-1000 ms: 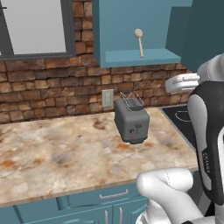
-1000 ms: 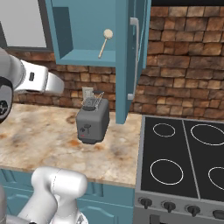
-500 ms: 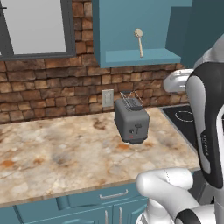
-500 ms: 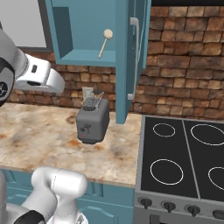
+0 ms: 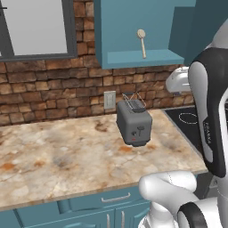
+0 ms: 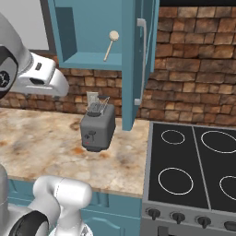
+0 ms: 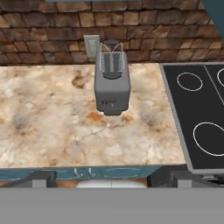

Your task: Pick up the dish brush and bar soap from the sink, and place them back in the cabinet, and close the cabinet door.

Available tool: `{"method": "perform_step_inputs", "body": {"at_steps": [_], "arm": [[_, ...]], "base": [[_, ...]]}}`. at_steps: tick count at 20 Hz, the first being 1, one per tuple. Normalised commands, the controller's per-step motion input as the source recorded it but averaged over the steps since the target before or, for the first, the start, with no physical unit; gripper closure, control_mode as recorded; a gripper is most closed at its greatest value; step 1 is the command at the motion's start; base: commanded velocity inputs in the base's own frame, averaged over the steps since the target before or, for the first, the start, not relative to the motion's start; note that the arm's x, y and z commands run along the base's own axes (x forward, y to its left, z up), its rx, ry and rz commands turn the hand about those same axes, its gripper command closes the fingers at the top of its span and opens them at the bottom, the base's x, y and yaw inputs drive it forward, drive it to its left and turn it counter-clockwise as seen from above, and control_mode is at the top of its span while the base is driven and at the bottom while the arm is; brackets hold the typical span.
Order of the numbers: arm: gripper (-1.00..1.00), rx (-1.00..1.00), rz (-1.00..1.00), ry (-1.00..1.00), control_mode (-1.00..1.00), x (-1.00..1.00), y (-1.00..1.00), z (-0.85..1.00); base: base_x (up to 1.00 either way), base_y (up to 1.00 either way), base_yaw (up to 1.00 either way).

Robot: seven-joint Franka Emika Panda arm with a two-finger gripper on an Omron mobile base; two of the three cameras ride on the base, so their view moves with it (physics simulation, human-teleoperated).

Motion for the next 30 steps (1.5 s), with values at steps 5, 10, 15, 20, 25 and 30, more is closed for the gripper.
{"method": "perform_step_inputs", "body": {"at_steps": [5,10,15,20,25,30], "arm": [[-1.0,0.0,0.0,0.0,1.0,0.0,0.0,0.0],[-1.0,0.0,0.0,0.0,1.0,0.0,0.0,0.0],[-1.0,0.0,0.0,0.0,1.0,0.0,0.0,0.0],[-1.0,0.0,0.0,0.0,1.0,0.0,0.0,0.0],[-1.0,0.0,0.0,0.0,1.0,0.0,0.0,0.0],[-1.0,0.0,0.0,0.0,1.0,0.0,0.0,0.0]], "base": [[-0.24,0.0,0.0],[-0.53,-0.04,0.0],[-0.67,-0.16,-0.01],[-0.57,-0.24,-0.13],[-0.32,-0.04,-0.36],[-0.31,-0.02,-0.51]]}}
